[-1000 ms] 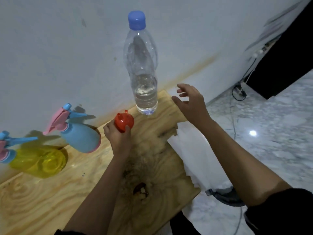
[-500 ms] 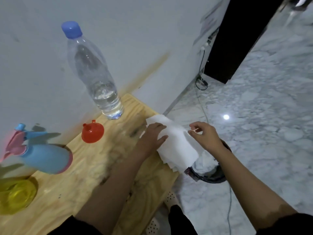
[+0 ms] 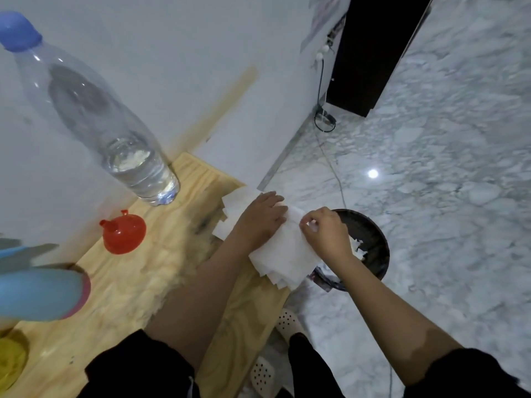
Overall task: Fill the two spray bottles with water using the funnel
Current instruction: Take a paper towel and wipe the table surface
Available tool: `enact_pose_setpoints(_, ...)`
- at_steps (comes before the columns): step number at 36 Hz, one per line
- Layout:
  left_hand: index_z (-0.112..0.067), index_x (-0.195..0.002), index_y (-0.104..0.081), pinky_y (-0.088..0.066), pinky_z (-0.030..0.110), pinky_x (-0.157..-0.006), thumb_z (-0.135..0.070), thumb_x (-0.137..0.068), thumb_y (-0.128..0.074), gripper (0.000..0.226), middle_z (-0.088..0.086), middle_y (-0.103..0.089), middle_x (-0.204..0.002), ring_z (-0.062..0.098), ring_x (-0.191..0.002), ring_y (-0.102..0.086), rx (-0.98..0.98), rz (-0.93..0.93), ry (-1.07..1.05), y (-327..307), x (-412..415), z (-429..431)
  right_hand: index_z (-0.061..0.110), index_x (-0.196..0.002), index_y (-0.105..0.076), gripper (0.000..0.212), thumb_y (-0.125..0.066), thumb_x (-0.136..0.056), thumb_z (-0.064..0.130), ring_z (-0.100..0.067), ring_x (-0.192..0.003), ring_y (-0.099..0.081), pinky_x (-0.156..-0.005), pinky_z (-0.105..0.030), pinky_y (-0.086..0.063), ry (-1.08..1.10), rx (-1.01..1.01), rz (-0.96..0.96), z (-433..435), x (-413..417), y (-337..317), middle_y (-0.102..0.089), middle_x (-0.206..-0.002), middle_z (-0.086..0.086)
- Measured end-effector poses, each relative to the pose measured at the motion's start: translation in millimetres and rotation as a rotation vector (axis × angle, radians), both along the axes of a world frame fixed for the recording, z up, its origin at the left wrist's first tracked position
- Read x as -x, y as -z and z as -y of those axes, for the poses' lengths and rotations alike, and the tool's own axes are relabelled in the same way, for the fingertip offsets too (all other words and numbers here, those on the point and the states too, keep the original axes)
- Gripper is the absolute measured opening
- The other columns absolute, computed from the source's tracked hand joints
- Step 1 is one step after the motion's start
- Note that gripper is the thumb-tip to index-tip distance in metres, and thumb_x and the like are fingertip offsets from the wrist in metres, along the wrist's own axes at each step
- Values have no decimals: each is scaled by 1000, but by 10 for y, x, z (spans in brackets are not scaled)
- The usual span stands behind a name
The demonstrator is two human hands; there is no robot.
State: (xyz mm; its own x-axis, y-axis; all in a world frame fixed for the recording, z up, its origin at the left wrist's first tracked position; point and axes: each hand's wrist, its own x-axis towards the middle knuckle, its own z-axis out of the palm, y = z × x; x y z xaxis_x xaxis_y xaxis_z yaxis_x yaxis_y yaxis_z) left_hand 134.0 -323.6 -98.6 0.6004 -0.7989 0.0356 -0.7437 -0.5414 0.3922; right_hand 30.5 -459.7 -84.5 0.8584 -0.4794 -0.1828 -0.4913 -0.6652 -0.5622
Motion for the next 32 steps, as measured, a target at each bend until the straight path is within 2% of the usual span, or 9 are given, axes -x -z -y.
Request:
enact_pose_setpoints(4,-5,-114,-66,-17,28,-110,-16,-95,-52,26,12,-58,-129,28,-129,-43,49,13,-4,44,-25,6,15,-94,-69,20,-50,-92,22,-24,-108,-47,-87,-39,-37,-6,14,-25,1,-14,30,-56,-109,-5)
enact_pose_setpoints(7,-2,-100,-71,-26,29,-104,-12,-92,-54,21,14,-66,-109,31,-111,-56,87,26,14,34,-27,31,15,-97,-67,20,-48,-94,20,-23,-108,-46,-86,-37,-31,-18,17,-25,5,-6,50,-54,-108,-3)
enact_pose_setpoints(13,-2,-85,-72,-32,28,-93,-16,-89,-46,30,11,-68,-87,28,-84,-63,113,10,62,9,-32,76,13,-100,-64,20,-45,-96,19,-22,-109,-44,-84,-36,-26,-44,35,-37,18,-4,55,-53,-110,-3)
enact_pose_setpoints(18,-2,-82,-71,-34,29,-97,-6,-83,-56,15,11,-69,-81,27,-78,-65,132,65,83,61,-32,66,16,-105,-60,16,-49,-95,23,-22,-111,-45,-89,-40,-30,-38,1,-14,27,15,39,-55,-111,-1)
enact_pose_setpoints(21,-2,-83,-71,-43,34,-93,-8,-87,-49,23,10,-69,-82,26,-77,-66,168,112,66,49,-23,37,19,-114,-57,23,-49,-95,29,-21,-117,-45,-94,-43,-32,-4,-68,-21,61,34,42,-54,-119,0)
enact_pose_setpoints(24,-1,-85,-70,-40,31,-95,-10,-88,-43,29,10,-69,-84,25,-78,-66,204,132,21,9,9,6,20,-120,-55,29,-46,-95,32,-22,-115,-49,-93,-43,-36,27,-130,-64,118,67,66,-55,-121,-2)
enact_pose_setpoints(26,0,-87,-70,-42,32,-92,-9,-88,-43,28,11,-69,-86,26,-79,-66,216,135,-11,-2,37,-20,19,-117,-56,28,-47,-94,33,-23,-108,-52,-90,-42,-40,36,-156,-69,149,95,77,-58,-113,-3)
enact_pose_setpoints(30,1,-91,-71,-39,32,-93,-11,-90,-44,30,13,-70,-89,29,-81,-66,229,129,-40,-37,75,-53,17,-100,-62,16,-54,-90,28,-22,-87,-57,-81,-41,-47,52,-189,41,182,142,37,-62,-88,0)
enact_pose_setpoints(32,2,-92,-71,-39,31,-93,-11,-90,-44,30,13,-70,-89,29,-82,-67,250,127,-42,-61,85,-62,15,-95,-63,12,-58,-88,24,-21,-84,-57,-79,-40,-48,60,-204,90,189,145,13,-61,-85,1)
